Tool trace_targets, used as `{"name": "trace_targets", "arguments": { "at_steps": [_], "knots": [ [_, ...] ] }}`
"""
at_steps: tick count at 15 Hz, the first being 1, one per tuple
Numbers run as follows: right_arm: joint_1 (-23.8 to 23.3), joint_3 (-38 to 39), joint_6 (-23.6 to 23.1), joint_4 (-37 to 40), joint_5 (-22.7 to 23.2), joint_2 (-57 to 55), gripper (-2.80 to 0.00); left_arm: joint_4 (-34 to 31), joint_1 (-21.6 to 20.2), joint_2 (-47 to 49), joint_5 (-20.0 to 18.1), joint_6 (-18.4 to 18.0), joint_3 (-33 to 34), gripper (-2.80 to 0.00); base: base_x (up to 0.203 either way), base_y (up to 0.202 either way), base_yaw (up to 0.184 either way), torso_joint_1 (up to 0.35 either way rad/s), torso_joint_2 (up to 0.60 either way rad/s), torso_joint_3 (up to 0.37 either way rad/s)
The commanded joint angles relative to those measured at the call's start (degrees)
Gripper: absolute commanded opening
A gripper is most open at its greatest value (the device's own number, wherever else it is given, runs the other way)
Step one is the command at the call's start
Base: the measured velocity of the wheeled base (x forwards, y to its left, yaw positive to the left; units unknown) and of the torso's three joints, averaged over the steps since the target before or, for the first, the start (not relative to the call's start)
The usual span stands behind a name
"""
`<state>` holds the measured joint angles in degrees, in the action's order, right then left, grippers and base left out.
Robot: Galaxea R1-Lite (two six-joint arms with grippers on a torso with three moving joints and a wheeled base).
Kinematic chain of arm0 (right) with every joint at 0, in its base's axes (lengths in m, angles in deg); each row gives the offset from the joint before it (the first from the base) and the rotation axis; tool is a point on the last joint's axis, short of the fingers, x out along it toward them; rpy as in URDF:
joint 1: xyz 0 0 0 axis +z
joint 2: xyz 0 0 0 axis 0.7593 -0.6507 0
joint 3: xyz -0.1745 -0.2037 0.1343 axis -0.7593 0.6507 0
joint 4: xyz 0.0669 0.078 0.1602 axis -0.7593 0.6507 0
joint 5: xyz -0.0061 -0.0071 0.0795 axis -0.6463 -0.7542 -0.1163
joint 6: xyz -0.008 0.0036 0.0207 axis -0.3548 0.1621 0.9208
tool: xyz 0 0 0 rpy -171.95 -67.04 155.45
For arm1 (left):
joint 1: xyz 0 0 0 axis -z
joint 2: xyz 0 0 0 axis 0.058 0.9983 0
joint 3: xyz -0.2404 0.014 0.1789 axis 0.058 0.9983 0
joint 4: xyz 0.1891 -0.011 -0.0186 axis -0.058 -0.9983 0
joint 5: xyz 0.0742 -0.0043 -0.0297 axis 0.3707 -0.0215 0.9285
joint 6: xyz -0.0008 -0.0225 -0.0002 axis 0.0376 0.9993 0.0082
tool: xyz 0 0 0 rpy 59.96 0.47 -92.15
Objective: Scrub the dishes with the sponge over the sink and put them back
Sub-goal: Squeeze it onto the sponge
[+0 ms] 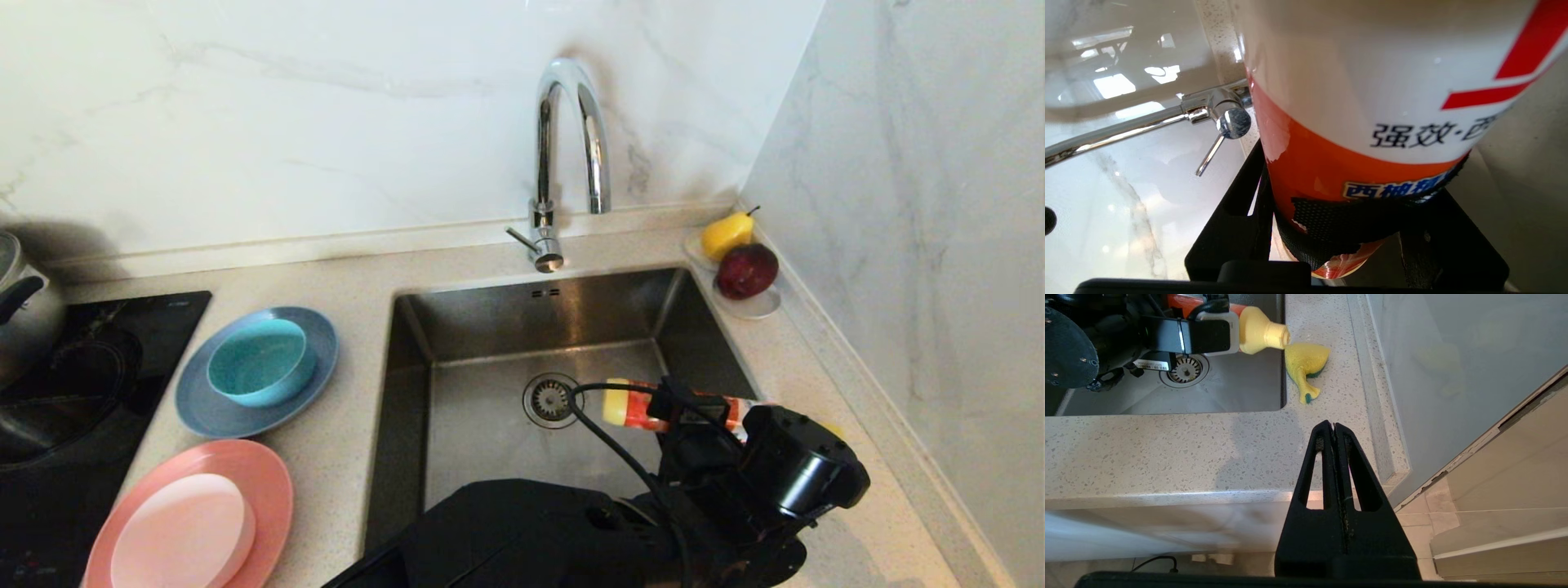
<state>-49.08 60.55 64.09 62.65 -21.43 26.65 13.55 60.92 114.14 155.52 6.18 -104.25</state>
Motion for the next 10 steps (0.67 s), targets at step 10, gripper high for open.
{"name": "trace_targets", "arguments": {
  "at_steps": [10],
  "knots": [
    [0.02,0.00,-0.02,-0.01,0.03,0.04,-2.80,0.28,0.00,0.59,0.37,-4.40,0.00,-2.80,0.000,0.000,0.000,0.000,0.00,0.000]
  ]
}}
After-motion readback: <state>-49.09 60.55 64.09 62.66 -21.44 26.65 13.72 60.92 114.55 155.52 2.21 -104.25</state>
